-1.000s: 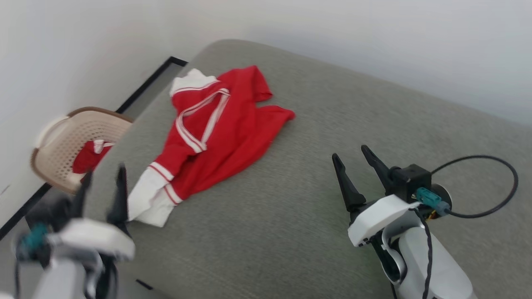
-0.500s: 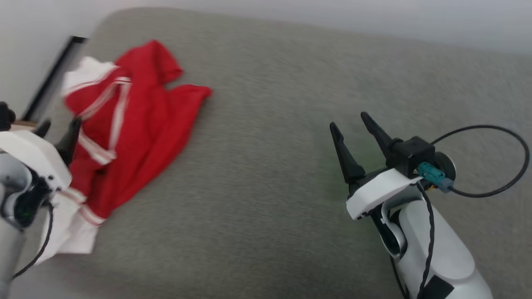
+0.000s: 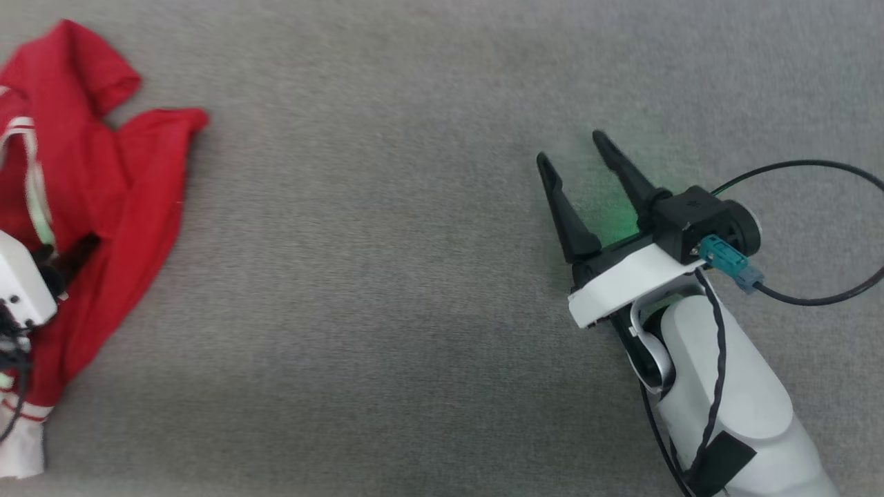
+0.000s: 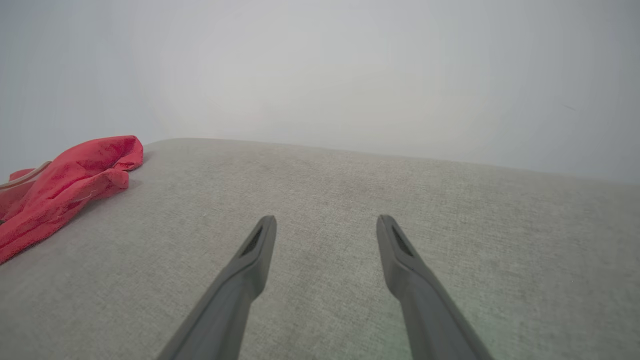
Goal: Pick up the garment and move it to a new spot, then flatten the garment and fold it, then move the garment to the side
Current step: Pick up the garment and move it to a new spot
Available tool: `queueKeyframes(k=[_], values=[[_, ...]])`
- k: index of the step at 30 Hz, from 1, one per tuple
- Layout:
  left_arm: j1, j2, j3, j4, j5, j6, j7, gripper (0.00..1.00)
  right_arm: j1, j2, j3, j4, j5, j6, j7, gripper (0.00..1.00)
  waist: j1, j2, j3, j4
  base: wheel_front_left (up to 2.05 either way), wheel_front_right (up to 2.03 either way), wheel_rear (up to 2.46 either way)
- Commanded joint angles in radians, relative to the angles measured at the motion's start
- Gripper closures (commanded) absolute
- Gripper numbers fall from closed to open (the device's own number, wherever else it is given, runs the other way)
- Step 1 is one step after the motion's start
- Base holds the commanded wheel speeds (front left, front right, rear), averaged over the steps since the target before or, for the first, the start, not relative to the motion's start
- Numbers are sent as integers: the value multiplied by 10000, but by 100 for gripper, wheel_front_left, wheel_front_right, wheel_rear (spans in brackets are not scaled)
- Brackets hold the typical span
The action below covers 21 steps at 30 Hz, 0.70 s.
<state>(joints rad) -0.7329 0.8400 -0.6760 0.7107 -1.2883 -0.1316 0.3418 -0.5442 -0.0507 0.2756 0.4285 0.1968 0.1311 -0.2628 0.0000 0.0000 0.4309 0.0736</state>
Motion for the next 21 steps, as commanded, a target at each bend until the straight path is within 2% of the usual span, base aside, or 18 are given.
queueKeyframes(k=[1,12,13,14,17,21], values=[[-61,0,-94,56,-68,18,-15,0,-117,-1,13,-46,-46,-5,-28,0,0,0,406,-336,0,0,0],[67,-186,-1236,1089,-954,60,55,0,-450,-1,326,-385,-239,-5,-28,0,0,0,598,-606,0,0,0],[62,-196,-1290,1130,-1033,60,52,37,-449,-1,344,-419,-254,-5,-28,0,0,0,574,-605,0,0,0],[62,-212,-1321,1159,-1132,60,20,99,-437,-3,363,-436,-262,-5,-27,0,0,0,535,-601,0,0,0],[-56,-107,-1391,1326,-915,54,-646,100,-344,-3,411,-507,-208,-5,-27,0,0,0,384,-578,0,0,0],[-526,110,-1459,1732,-495,31,-2175,100,-167,-6,427,-508,-87,-7,-27,0,0,0,-2,-542,0,0,0]])
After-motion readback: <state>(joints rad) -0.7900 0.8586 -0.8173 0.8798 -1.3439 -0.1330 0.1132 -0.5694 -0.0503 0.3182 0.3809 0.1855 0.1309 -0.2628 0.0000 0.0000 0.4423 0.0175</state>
